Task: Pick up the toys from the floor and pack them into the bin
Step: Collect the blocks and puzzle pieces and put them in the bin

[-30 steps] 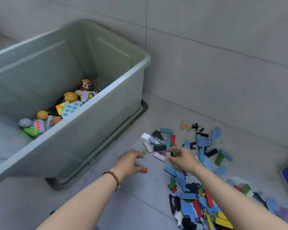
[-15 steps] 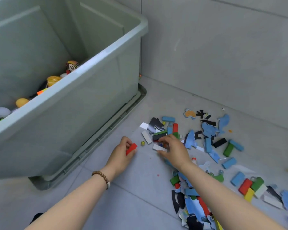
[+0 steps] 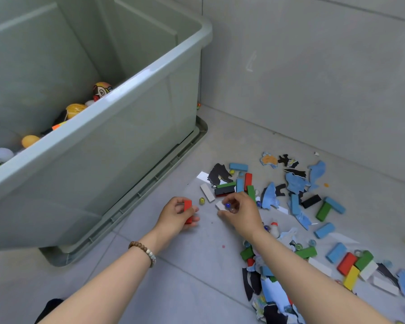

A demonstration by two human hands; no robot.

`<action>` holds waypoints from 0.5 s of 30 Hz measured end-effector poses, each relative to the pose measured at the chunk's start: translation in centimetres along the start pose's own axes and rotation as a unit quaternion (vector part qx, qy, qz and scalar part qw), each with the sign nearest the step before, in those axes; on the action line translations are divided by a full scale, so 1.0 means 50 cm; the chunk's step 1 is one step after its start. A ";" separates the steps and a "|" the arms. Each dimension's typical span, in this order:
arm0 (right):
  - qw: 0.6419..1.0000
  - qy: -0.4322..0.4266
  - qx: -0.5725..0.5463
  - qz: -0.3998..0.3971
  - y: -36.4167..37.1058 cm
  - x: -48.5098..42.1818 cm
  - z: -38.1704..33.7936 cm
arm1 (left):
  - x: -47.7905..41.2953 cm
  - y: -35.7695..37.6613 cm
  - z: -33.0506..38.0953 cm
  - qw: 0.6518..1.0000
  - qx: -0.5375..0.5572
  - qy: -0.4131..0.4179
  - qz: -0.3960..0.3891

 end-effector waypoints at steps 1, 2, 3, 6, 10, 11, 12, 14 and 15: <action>1.000 0.012 -0.024 0.004 -0.002 -0.001 0.005 | 0.000 0.003 -0.001 1.000 0.006 -0.007 -0.007; 0.999 0.021 -0.042 0.007 -0.005 -0.003 0.010 | 0.000 0.007 -0.003 1.000 0.011 -0.017 -0.013; 0.998 0.026 -0.052 0.007 -0.007 -0.004 0.013 | 0.001 0.011 -0.005 0.999 0.013 -0.028 -0.020; 0.999 0.024 -0.030 -0.004 -0.012 -0.008 0.016 | 0.006 0.022 -0.013 0.997 0.025 -0.064 -0.033; 0.996 0.039 -0.082 0.013 -0.022 -0.001 0.022 | 0.012 0.029 -0.026 0.994 0.042 -0.088 -0.042; 0.992 0.049 -0.112 0.019 -0.027 0.002 0.022 | 0.013 0.029 -0.028 0.994 0.043 -0.091 -0.045; 0.988 0.056 -0.143 0.022 -0.032 0.004 0.020 | 0.012 0.028 -0.029 0.994 0.036 -0.088 -0.044; 0.965 0.094 -0.243 0.020 -0.043 0.007 0.017 | 0.007 0.020 -0.023 0.997 -0.006 -0.068 -0.021; 0.949 0.120 -0.291 0.011 -0.049 0.010 0.017 | 0.003 0.014 -0.017 0.998 -0.033 -0.051 -0.002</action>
Point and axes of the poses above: each hand's wrist, its own x-axis away from the middle knuckle, its own y-axis out of the palm, z = x × y, the point moved 7 cm from there along -x, towards the middle knuckle, and after that the axes turned 2 degrees about x, right-handed, at the moved point
